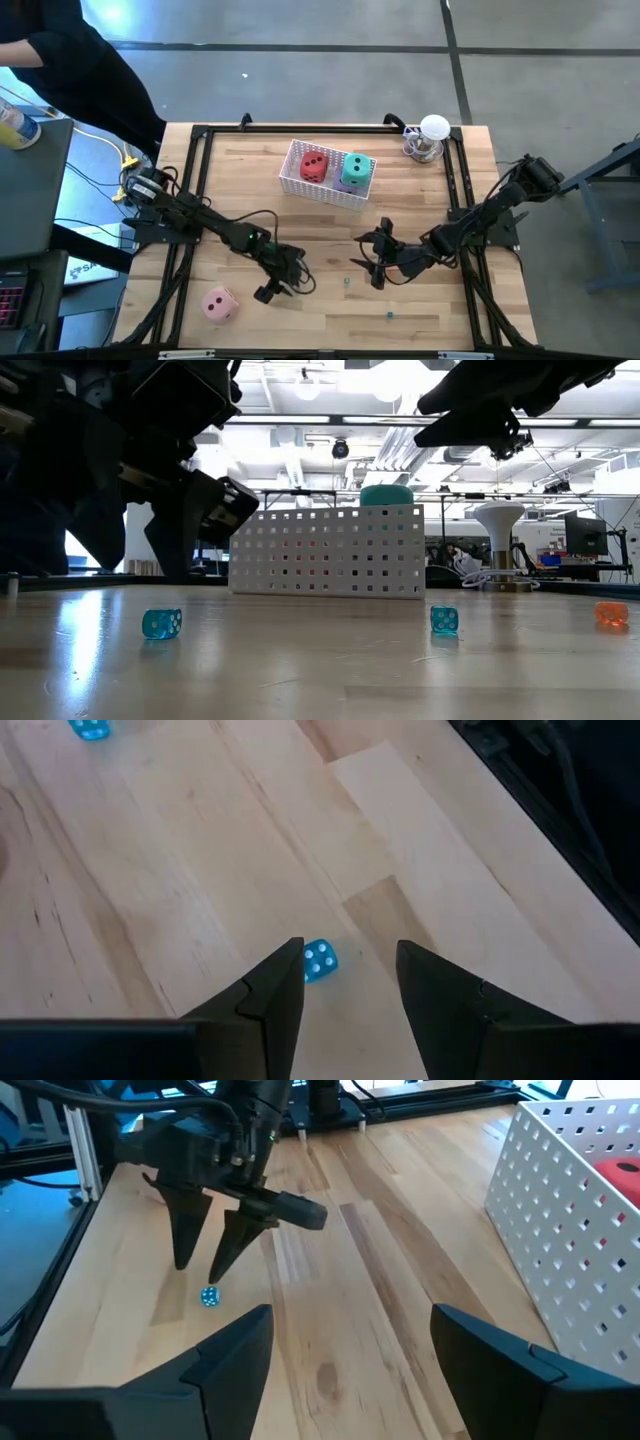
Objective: Pick & Place Dice
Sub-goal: Put the small light blue die into the white bin
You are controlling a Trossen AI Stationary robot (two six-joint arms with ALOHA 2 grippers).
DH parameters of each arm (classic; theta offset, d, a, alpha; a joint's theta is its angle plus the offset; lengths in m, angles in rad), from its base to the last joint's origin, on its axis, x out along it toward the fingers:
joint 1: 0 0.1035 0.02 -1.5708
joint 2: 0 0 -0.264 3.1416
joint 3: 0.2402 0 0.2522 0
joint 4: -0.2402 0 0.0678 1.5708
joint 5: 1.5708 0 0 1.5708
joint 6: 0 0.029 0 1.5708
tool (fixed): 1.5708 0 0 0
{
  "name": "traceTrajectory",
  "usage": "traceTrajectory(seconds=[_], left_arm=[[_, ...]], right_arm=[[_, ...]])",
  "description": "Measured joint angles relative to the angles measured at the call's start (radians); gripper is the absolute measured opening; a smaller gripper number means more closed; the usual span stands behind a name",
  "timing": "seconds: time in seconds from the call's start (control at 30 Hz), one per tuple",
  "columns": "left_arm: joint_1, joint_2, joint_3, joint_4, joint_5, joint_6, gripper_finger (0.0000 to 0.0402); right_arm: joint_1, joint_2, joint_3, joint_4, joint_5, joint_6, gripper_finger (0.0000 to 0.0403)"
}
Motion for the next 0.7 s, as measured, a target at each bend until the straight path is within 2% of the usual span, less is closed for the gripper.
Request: traceTrajectory(seconds=[0.33, 0.57, 0.7], left_arm=[[0.021, 0.0, -0.009, 0.016, -0.021, 0.002, 0.0148], [-0.006, 0.0, -0.017, 0.036, -0.095, -0.004, 0.0148], [-0.007, 0.04, -0.018, 0.059, -0.079, -0.007, 0.0148]], right_arm=[[0.0, 0.0, 0.0, 0.0, -0.027, 0.0, 0.0262], [0.0, 0.0, 0.0, 0.0, -0.046, -0.001, 0.0262], [0.0, 0.0, 0.0, 0.0, -0.046, -0.001, 0.0262]])
